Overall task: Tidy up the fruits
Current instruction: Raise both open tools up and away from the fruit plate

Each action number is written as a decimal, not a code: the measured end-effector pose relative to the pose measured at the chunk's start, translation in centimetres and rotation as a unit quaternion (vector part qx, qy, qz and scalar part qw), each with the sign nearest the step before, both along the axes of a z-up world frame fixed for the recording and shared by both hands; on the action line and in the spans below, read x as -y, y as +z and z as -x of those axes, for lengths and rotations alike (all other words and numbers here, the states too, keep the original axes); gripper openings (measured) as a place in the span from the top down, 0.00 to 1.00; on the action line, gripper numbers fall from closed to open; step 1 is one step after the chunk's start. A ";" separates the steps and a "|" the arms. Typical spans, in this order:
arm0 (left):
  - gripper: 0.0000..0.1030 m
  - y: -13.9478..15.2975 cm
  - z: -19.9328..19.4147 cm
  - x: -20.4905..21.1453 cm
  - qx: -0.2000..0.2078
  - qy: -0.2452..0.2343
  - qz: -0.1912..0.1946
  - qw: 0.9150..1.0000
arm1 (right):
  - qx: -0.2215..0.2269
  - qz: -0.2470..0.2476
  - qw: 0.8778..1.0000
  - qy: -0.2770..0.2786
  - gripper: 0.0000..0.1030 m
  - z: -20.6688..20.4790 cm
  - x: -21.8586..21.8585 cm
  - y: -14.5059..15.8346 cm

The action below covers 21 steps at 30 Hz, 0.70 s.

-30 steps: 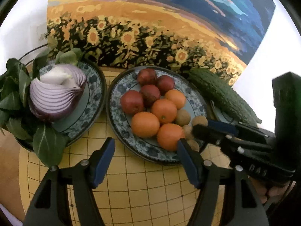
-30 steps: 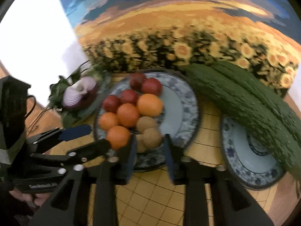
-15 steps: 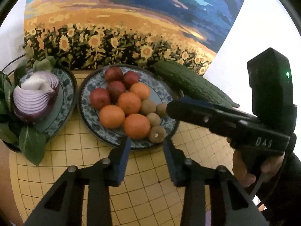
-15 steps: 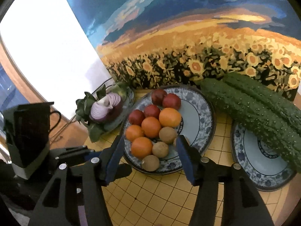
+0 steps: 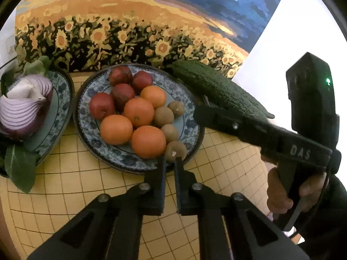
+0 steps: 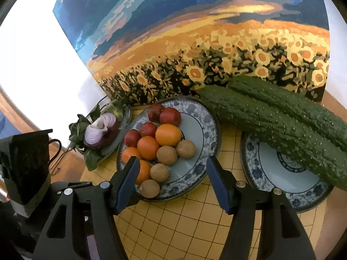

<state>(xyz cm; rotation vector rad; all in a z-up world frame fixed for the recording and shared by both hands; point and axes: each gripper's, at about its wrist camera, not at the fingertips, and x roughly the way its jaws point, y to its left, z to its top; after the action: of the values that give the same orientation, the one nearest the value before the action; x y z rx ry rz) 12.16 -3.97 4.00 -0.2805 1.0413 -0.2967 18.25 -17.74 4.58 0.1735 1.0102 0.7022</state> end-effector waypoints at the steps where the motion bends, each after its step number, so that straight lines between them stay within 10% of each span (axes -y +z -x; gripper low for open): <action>1: 0.93 0.0 -0.3 0.2 -0.001 0.000 0.004 1.000 | -0.004 0.001 1.000 -0.001 0.37 0.0 0.0 -0.1; 10: 0.93 -0.3 -1.9 1.6 0.000 0.007 -0.011 1.000 | -0.028 0.025 0.999 0.010 0.67 0.4 -0.5 -0.9; 21: 0.94 0.5 -0.6 1.7 0.008 -0.007 -0.020 1.000 | -0.030 0.041 0.998 0.022 0.70 0.4 -1.7 -1.3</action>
<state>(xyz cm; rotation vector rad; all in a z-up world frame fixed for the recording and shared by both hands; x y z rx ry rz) 12.80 -5.69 4.54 -0.2336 1.0323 -0.2905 17.82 -16.07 3.30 0.1020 1.1005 0.6979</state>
